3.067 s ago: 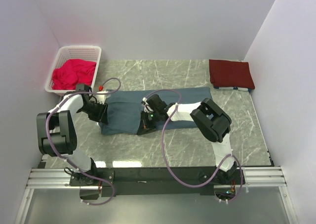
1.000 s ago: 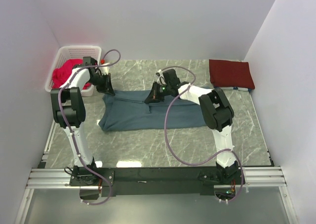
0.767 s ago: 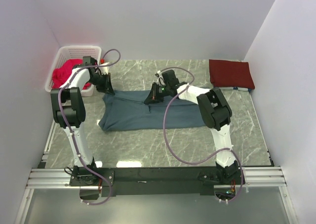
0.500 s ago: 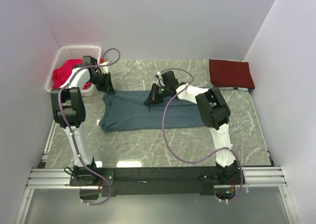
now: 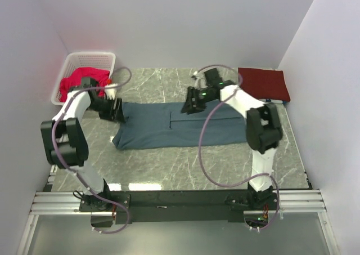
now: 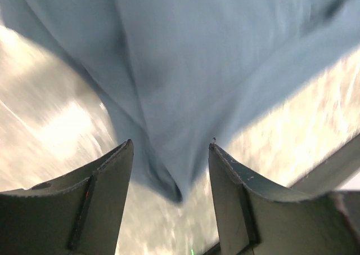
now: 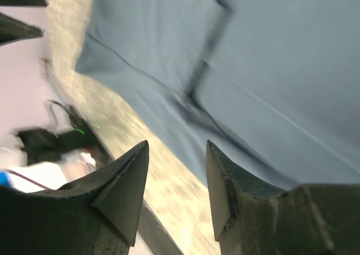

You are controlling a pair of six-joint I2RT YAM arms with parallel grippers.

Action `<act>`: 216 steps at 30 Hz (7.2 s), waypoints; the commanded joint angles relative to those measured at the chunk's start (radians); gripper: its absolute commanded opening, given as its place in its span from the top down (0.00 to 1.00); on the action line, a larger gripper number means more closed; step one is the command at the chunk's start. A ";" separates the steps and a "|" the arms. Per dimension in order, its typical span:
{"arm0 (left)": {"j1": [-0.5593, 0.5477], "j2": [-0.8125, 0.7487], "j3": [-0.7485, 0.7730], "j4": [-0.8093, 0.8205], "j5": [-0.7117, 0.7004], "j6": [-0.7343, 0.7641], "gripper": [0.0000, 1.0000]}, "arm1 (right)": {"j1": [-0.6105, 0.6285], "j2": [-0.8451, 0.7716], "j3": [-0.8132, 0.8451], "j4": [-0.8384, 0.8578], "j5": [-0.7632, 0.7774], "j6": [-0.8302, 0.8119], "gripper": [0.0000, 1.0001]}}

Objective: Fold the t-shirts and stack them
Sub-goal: Fold the tshirt

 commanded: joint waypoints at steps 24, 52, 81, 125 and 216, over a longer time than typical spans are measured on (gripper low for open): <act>-0.017 0.034 -0.177 0.151 -0.004 -0.002 0.60 | -0.384 -0.135 -0.271 -0.353 0.624 -0.655 0.62; 0.013 -0.065 -0.194 0.179 -0.072 0.008 0.61 | -0.413 -0.197 -0.221 -0.451 0.500 -0.738 0.59; -0.192 0.214 -0.052 0.240 -0.483 0.002 0.86 | -0.076 -0.196 -0.534 -0.289 0.891 -0.853 0.90; -0.266 0.318 0.236 0.294 -0.368 -0.381 0.83 | 0.496 -0.187 -0.466 -0.465 0.500 -0.660 0.93; -0.347 0.140 -0.167 0.619 0.181 -0.610 0.57 | -0.067 0.051 -0.081 0.024 -0.074 0.054 0.79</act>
